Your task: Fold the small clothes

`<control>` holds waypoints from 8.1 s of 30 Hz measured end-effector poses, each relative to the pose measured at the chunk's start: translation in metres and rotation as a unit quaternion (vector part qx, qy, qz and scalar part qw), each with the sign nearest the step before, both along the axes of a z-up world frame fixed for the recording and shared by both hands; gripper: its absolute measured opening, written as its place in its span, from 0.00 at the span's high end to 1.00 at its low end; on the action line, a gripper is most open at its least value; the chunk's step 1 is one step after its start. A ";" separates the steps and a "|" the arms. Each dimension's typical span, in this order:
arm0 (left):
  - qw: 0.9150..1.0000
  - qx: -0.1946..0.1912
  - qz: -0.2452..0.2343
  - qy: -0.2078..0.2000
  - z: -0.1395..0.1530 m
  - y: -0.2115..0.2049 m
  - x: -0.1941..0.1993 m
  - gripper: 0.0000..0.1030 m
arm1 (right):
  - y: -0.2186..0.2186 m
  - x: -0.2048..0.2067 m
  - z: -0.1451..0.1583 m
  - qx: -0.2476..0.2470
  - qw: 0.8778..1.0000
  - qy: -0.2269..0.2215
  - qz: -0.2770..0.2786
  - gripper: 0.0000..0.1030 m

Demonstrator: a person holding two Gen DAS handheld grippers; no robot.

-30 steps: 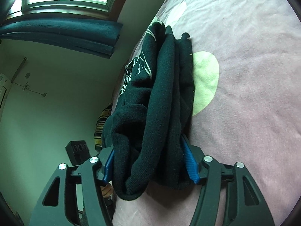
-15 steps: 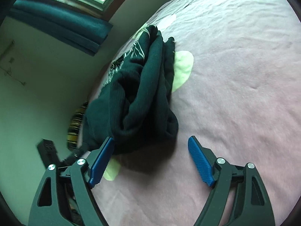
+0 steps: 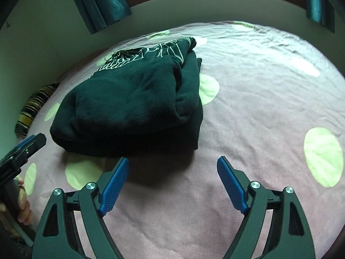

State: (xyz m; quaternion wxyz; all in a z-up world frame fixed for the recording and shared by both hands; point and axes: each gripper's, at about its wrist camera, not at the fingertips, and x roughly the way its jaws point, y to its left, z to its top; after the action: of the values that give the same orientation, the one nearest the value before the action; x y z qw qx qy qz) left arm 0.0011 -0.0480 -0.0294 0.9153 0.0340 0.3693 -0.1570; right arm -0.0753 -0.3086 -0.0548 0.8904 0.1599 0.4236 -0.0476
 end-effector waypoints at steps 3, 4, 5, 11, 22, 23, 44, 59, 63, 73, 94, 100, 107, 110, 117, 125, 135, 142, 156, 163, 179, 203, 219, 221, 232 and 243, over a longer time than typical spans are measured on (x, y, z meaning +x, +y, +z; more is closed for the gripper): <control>1.000 0.010 0.009 -0.001 -0.001 0.000 -0.001 0.02 | 0.005 -0.002 0.008 -0.013 1.000 -0.019 -0.005 0.20; 1.000 0.011 0.010 -0.001 -0.002 0.001 -0.001 0.02 | 0.006 -0.003 0.009 -0.019 1.000 -0.024 -0.005 0.19; 1.000 0.012 0.011 0.001 -0.002 0.001 -0.001 0.02 | 0.007 -0.004 0.010 -0.025 0.999 -0.028 -0.004 0.18; 1.000 0.006 0.018 0.000 0.001 0.002 -0.005 0.02 | 0.013 0.000 0.008 -0.042 0.999 -0.027 -0.004 0.17; 1.000 0.011 0.018 -0.007 0.007 -0.003 -0.011 0.02 | 0.021 -0.005 0.009 -0.050 0.998 -0.029 -0.005 0.17; 1.000 0.012 0.019 -0.008 0.007 -0.004 -0.011 0.02 | 0.020 -0.005 0.009 -0.050 0.998 -0.028 -0.005 0.17; 0.999 0.023 0.019 -0.019 0.011 -0.012 -0.017 0.02 | 0.024 -0.005 0.005 -0.043 0.999 -0.024 0.000 0.17; 0.999 0.021 0.024 -0.010 0.009 -0.010 -0.015 0.02 | 0.024 -0.003 -0.001 -0.040 0.999 -0.015 0.004 0.17; 0.999 0.020 0.024 -0.014 0.010 -0.010 -0.017 0.02 | 0.025 -0.002 -0.002 -0.040 0.999 -0.013 0.006 0.17; 0.999 0.033 0.018 -0.029 0.013 -0.017 -0.021 0.02 | 0.026 -0.001 -0.007 -0.038 0.999 -0.007 0.013 0.17; 0.980 0.041 0.196 -0.003 0.022 0.080 0.202 0.02 | -0.112 0.098 0.028 -0.034 0.996 -0.057 -0.058 0.15; 0.962 0.045 0.269 0.021 -0.009 0.098 0.337 0.02 | -0.212 0.233 -0.025 -0.102 0.985 -0.002 -0.140 0.15; 0.941 0.037 0.328 0.069 -0.059 0.123 0.419 0.02 | -0.276 0.316 -0.060 -0.106 0.975 0.043 -0.191 0.15; 0.939 0.054 0.332 0.074 -0.072 0.120 0.421 0.02 | -0.285 0.312 -0.071 -0.074 0.977 0.042 -0.197 0.11; 0.939 0.054 0.331 0.081 -0.070 0.120 0.422 0.02 | -0.282 0.323 -0.070 -0.082 0.978 0.064 -0.183 0.04; 0.939 0.054 0.331 0.082 -0.072 0.121 0.423 0.02 | -0.288 0.325 -0.073 -0.074 0.979 0.058 -0.180 0.04; 0.939 0.053 0.331 0.080 -0.071 0.121 0.423 0.02 | -0.289 0.325 -0.076 -0.073 0.979 0.059 -0.179 0.04; 0.938 0.053 0.332 0.081 -0.072 0.120 0.422 0.02 | -0.289 0.325 -0.076 -0.072 0.980 0.059 -0.177 0.04; 0.939 0.051 0.330 0.084 -0.071 0.121 0.423 0.02 | -0.292 0.326 -0.071 -0.075 0.979 0.061 -0.178 0.04; 0.939 0.053 0.330 0.080 -0.072 0.120 0.421 0.02 | -0.288 0.321 -0.072 -0.074 0.979 0.060 -0.179 0.04; 0.939 0.054 0.329 0.080 -0.082 0.117 0.420 0.02 | -0.290 0.324 -0.073 -0.076 0.979 0.059 -0.178 0.04; 0.940 0.051 0.329 0.080 -0.079 0.119 0.419 0.02 | -0.290 0.323 -0.073 -0.077 0.980 0.061 -0.175 0.04; 0.940 0.051 0.329 0.079 -0.082 0.120 0.420 0.02 | -0.290 0.322 -0.073 -0.075 0.980 0.060 -0.175 0.04; 0.940 0.050 0.329 0.079 -0.081 0.120 0.419 0.02 | -0.290 0.323 -0.072 -0.076 0.980 0.061 -0.174 0.04; 0.940 0.050 0.329 0.079 -0.084 0.120 0.420 0.02 | -0.289 0.322 -0.072 -0.076 0.980 0.061 -0.173 0.04; 0.940 0.051 0.329 0.081 -0.078 0.119 0.420 0.02 | -0.288 0.321 -0.074 -0.076 0.980 0.060 -0.172 0.04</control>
State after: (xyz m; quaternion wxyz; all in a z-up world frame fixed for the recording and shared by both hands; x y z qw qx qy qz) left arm 0.4207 0.0712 -0.1074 0.8798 -0.0557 0.4406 0.1694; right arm 0.2456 -0.5968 -0.1290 0.8515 0.1591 0.4375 -0.2415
